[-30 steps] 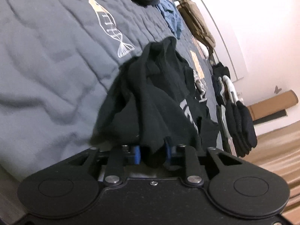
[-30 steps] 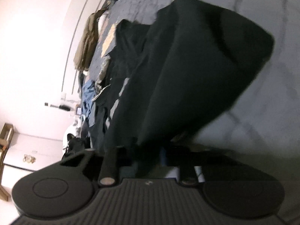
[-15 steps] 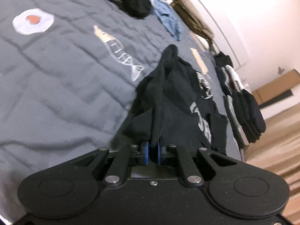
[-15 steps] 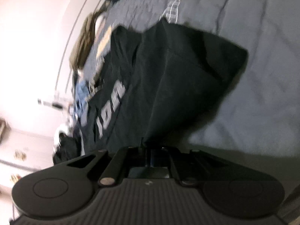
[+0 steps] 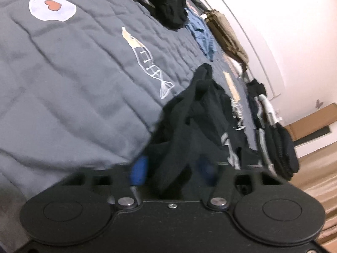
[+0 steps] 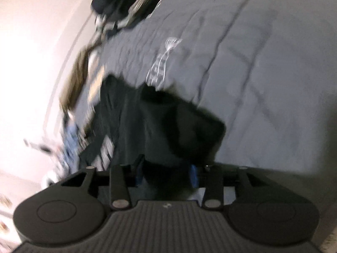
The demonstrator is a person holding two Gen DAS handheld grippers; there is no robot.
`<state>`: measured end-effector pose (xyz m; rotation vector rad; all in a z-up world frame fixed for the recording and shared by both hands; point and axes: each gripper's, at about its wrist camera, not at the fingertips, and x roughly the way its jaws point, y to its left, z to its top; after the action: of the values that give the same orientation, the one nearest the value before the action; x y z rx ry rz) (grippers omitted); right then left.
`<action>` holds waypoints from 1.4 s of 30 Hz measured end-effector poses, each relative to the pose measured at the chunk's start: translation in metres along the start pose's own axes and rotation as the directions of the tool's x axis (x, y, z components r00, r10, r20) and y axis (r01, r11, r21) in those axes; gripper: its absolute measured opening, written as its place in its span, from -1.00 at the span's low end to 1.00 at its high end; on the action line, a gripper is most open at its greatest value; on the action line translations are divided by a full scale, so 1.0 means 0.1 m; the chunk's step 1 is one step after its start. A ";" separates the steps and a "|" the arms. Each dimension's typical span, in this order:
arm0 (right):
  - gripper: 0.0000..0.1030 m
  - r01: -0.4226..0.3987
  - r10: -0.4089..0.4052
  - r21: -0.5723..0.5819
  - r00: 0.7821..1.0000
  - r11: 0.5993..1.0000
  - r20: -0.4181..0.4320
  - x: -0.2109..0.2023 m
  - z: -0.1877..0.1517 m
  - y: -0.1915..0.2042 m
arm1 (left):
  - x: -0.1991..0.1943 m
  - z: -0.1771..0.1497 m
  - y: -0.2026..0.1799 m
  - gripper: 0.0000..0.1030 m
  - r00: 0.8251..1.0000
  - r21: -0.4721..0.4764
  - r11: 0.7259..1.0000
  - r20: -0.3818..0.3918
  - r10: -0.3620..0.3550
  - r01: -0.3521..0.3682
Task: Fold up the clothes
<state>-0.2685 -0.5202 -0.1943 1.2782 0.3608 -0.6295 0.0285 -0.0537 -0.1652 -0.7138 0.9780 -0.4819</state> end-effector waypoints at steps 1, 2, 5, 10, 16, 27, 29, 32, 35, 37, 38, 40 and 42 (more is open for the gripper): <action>-0.48 -0.006 0.005 0.016 1.000 1.000 0.017 -0.01 0.02 -0.02 | -0.01 0.01 0.01 -0.62 1.000 -0.002 1.000 0.000 0.004 -0.004; -0.66 -0.017 0.017 0.013 0.999 1.000 0.038 -0.03 0.03 -0.02 | -0.04 0.01 0.00 -0.67 1.000 0.002 1.000 0.010 -0.001 0.001; -0.84 -0.039 0.042 -0.036 0.995 0.999 0.086 -0.11 0.04 0.07 | -0.14 0.03 -0.02 -0.74 0.999 0.016 1.000 0.036 -0.017 0.017; -0.87 -0.043 0.080 -0.198 0.980 0.979 0.183 -0.43 0.03 0.37 | -0.34 0.06 -0.15 -0.77 1.000 0.086 0.996 0.014 -0.023 0.022; -0.81 0.086 -0.067 -0.248 0.994 0.965 0.083 -0.29 0.10 0.28 | -0.21 -0.01 -0.07 -0.45 0.996 0.076 0.996 -0.072 0.046 -0.041; -0.54 0.090 -0.080 -0.184 0.995 0.979 0.059 -0.12 0.03 0.08 | 0.06 -0.13 -0.13 -0.30 0.996 0.129 0.990 -0.050 0.070 -0.063; -0.80 0.078 -0.068 -0.172 0.996 0.982 0.063 -0.12 0.04 0.05 | 0.08 -0.14 -0.11 -0.68 0.996 0.136 0.988 -0.048 0.078 -0.071; -0.85 0.039 -0.032 -0.124 0.998 0.992 0.061 -0.24 0.09 0.02 | -0.03 -0.14 -0.15 -0.77 0.997 0.153 0.987 -0.042 0.058 -0.051; -0.86 0.008 0.002 -0.137 0.997 0.991 0.076 -0.47 0.09 0.10 | -0.20 -0.16 -0.22 -0.78 0.998 0.191 0.981 -0.047 0.045 -0.035; -0.86 -0.007 0.021 -0.157 0.996 0.988 0.085 -0.66 0.06 0.15 | -0.36 -0.16 -0.26 -0.79 0.998 0.217 0.976 -0.059 0.037 -0.023; -0.86 -0.018 0.032 -0.166 0.996 0.986 0.086 -0.76 0.05 0.17 | -0.45 -0.15 -0.26 -0.79 0.998 0.221 0.975 -0.062 0.028 -0.014; -0.86 -0.022 0.036 -0.182 0.996 0.983 0.076 -0.93 0.00 0.14 | -0.64 -0.15 -0.26 -0.79 0.998 0.228 0.974 -0.070 0.012 0.004; -0.86 -0.007 0.017 -0.204 0.999 0.979 0.051 -1.06 -0.06 0.08 | -0.81 -0.20 -0.23 -0.79 0.997 0.234 0.972 -0.082 0.006 0.014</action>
<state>-0.3461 -0.4882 -0.1286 1.0650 0.3643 -0.5989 -0.0295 -0.0218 -0.1092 -0.4865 0.9774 -0.6232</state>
